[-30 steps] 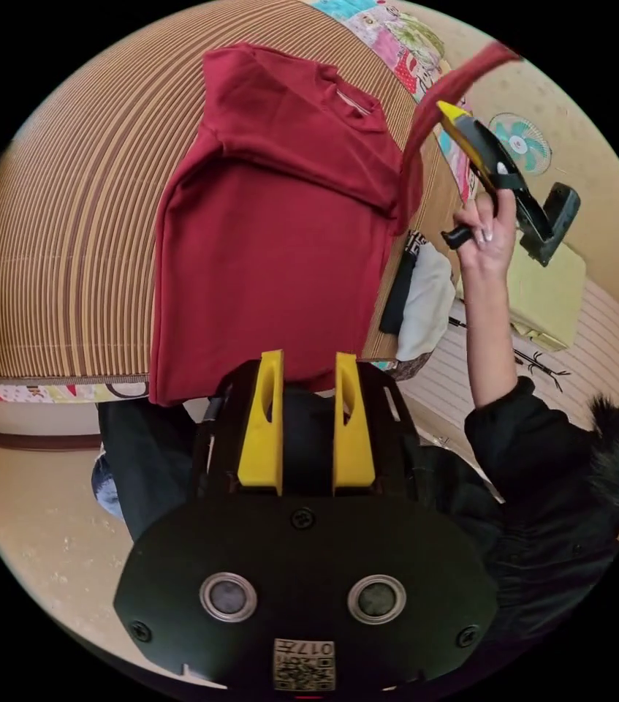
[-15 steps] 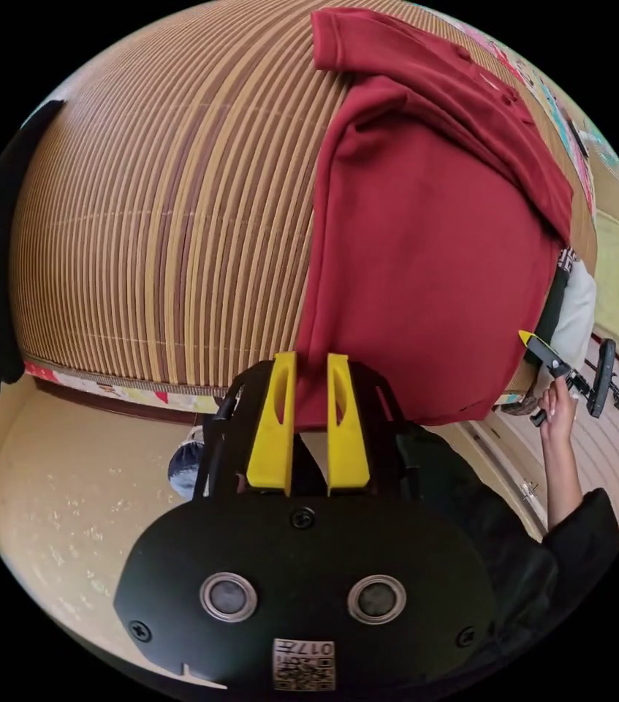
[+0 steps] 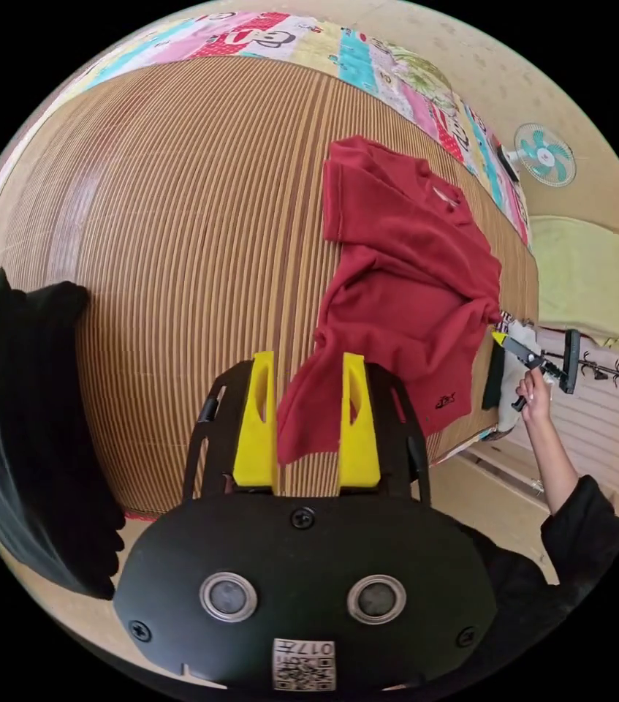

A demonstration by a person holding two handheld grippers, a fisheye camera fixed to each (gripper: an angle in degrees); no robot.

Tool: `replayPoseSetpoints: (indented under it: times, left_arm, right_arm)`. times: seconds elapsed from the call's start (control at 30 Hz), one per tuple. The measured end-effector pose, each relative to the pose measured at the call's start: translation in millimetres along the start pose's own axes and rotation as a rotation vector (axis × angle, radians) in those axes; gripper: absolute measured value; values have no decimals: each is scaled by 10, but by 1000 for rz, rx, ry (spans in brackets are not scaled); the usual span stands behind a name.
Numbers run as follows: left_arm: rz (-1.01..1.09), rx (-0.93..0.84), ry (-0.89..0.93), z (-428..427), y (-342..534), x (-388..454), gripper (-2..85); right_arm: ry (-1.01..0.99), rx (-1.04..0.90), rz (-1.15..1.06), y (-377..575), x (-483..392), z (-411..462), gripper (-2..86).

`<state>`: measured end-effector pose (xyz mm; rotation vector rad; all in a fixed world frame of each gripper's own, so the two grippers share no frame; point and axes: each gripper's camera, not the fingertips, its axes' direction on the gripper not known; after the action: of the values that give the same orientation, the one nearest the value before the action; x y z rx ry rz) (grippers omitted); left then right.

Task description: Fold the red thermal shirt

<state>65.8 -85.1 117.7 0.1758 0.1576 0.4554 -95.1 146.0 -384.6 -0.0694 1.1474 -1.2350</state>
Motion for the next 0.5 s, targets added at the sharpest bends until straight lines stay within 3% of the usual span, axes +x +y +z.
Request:
replayPoseSetpoints:
  times: [0.2,0.33,0.5]
  left_arm:
    - [121,-131,22,351,521,-322,128]
    - [179,-249,-15,587,582,-335,72]
    - [275,-464,211,463,718,-405,42]
  right_arm:
    - [-67,-154,107,1026,470,276,111]
    - [-104,-233,152,1333,482,273,54]
    - [-172,-329,57,1666,368,-218,35]
